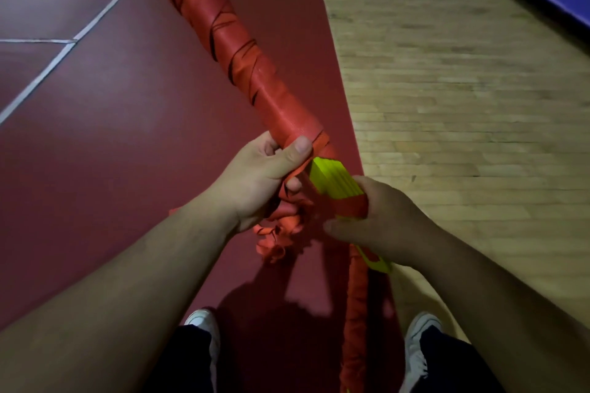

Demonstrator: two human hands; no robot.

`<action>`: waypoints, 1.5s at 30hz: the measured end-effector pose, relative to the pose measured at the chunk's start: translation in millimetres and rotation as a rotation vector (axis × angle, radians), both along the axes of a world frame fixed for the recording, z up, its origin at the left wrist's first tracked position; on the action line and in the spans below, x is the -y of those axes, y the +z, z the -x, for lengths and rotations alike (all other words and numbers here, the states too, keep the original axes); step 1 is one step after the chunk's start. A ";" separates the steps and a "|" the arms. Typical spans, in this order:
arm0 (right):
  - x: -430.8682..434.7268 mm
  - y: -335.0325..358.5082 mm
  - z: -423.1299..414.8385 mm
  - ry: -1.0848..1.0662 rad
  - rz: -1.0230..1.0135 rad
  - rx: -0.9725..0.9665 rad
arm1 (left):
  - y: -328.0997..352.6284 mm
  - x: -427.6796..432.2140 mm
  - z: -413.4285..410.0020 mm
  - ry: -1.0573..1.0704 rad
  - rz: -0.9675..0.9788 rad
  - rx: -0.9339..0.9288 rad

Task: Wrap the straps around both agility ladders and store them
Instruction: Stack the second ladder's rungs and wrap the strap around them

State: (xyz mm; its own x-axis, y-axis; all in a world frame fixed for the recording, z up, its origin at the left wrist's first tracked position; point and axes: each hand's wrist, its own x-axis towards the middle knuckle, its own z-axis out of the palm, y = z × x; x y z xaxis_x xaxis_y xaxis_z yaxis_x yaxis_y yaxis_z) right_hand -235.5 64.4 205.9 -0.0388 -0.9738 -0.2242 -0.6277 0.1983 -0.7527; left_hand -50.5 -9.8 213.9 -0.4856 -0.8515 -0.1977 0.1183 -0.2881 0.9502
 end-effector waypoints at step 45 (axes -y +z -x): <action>0.1 15.3 14.3 -0.309 0.058 0.658 | -33.0 17.8 -34.0 -0.096 0.250 0.285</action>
State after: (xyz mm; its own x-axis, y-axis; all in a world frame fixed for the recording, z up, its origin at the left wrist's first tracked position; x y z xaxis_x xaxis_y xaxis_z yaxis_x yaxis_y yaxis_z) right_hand -249.8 64.3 221.2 -0.1886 -0.9512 -0.2440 0.0367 0.2415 -0.9697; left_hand -16.6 -27.6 181.0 -0.5211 -0.8438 -0.1285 -0.1768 -0.0406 0.9834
